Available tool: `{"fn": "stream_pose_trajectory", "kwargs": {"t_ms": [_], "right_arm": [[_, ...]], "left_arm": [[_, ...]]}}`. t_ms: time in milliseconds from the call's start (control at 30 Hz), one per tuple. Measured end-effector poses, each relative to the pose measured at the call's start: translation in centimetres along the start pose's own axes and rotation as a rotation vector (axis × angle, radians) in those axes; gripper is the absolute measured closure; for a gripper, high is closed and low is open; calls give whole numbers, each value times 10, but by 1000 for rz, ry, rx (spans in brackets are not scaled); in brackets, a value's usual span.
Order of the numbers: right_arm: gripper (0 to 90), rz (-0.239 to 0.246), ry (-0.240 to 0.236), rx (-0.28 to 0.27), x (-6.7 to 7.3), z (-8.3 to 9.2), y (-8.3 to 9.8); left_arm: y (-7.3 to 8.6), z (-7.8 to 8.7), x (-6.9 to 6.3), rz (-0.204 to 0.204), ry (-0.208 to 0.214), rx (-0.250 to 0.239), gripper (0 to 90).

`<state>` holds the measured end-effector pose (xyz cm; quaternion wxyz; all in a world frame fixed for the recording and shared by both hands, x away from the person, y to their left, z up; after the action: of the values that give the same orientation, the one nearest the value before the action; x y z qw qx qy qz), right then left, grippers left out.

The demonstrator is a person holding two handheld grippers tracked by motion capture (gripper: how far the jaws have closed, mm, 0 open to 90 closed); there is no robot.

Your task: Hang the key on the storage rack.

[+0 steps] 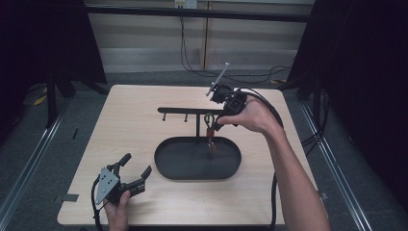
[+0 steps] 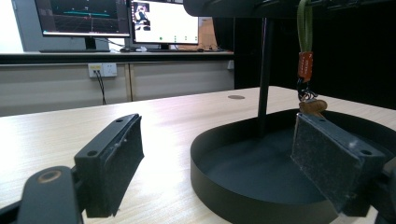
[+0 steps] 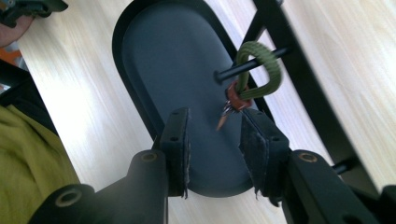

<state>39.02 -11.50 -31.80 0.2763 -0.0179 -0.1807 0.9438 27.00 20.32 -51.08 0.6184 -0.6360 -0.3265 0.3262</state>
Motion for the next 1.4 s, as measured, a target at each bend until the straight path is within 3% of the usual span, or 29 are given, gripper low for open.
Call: {"fn": "stream_pose_trajectory", "kwargs": {"t_ms": [367, 600, 800, 1000, 1133, 1233, 1300, 1333, 1367, 1400], "right_arm": [[647, -11, -33, -53, 10, -9, 14], [649, 23, -63, -104, 25, -15, 28], [617, 21, -41, -131, 34, -24, 39], [610, 19, -40, -207, 39, -30, 50], [607, 2, -31, -291, 44, -36, 59], [587, 16, -7, -353, 48, -41, 64], [579, -2, 0, -403, 49, -44, 69], [579, -2, 0, -403, 49, -44, 69], [562, -23, -7, -455, 51, -48, 75], [544, -29, 9, -469, 52, -51, 78]], "left_arm": [[0, 0, 0, -2, 1, 1, 163], [0, 0, 0, -1, 0, 0, 163], [0, 0, 0, -5, 1, 3, 163], [0, 0, 0, -1, 0, 0, 163], [0, 0, 0, -5, 0, 3, 163], [0, 0, 0, -2, 0, 1, 163], [0, 0, 0, 0, 0, -1, 163], [0, 0, 0, 0, 0, -1, 163], [0, 0, 0, -1, 0, 0, 163], [0, 0, 0, -3, 0, 2, 163]]}}
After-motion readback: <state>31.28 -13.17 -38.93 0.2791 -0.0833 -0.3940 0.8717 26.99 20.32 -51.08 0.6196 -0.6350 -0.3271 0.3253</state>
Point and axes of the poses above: each handheld gripper's, and its own axes: z roughly backward along the jaws, y roughly out of its underside, x roughly to its left, the point moved 3 cm from there along -z, roughly forward along the jaws, and after that the axes turned 2 degrees about -x, right-handed, at the moved point
